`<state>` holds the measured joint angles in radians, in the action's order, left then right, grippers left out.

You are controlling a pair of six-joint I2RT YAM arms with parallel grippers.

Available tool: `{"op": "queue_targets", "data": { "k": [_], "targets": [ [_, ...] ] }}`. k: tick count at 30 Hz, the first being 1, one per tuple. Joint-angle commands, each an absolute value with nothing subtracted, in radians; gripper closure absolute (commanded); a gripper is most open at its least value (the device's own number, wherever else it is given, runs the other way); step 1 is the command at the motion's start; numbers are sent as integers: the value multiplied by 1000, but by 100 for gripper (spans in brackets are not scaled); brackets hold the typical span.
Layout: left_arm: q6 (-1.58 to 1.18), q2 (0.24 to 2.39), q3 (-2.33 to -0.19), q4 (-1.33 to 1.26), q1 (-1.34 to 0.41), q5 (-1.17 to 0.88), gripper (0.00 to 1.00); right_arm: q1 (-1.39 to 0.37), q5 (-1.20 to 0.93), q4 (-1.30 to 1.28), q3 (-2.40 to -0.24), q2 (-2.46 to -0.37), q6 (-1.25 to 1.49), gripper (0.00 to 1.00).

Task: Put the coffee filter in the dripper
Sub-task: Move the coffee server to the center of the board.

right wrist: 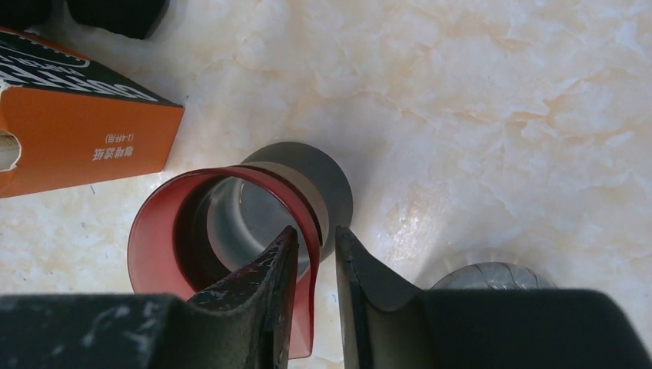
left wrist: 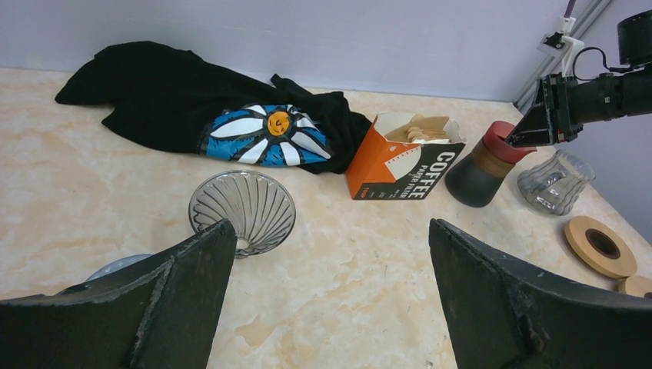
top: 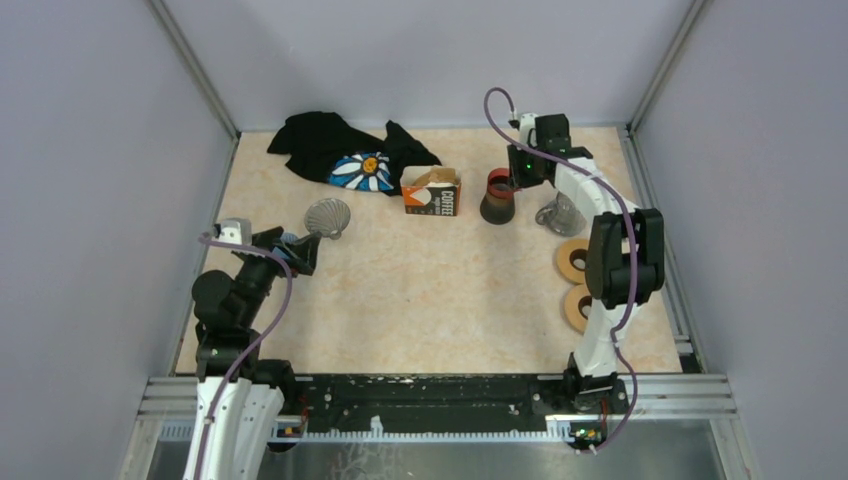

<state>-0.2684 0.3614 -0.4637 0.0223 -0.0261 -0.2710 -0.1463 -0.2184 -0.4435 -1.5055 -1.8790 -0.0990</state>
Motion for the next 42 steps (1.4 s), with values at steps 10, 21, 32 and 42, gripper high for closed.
{"op": "queue_targets", "data": {
  "k": [10,21,32,42],
  "targets": [
    [-271,362,-488,-12,-21,-306,1,-172,-250,-440,-1487,-1784,-156,90],
    [-272,338,-488,-14,-21,-314,1,-269,-283,-401,-1332,-1623,-88,94],
    [-272,329,-487,-16,-20,-315,1,-487,-202,-346,-1225,-1528,40,95],
    [-272,333,-487,-17,-21,-309,1,-709,-36,-254,-1206,-1533,169,95]
  ]
}}
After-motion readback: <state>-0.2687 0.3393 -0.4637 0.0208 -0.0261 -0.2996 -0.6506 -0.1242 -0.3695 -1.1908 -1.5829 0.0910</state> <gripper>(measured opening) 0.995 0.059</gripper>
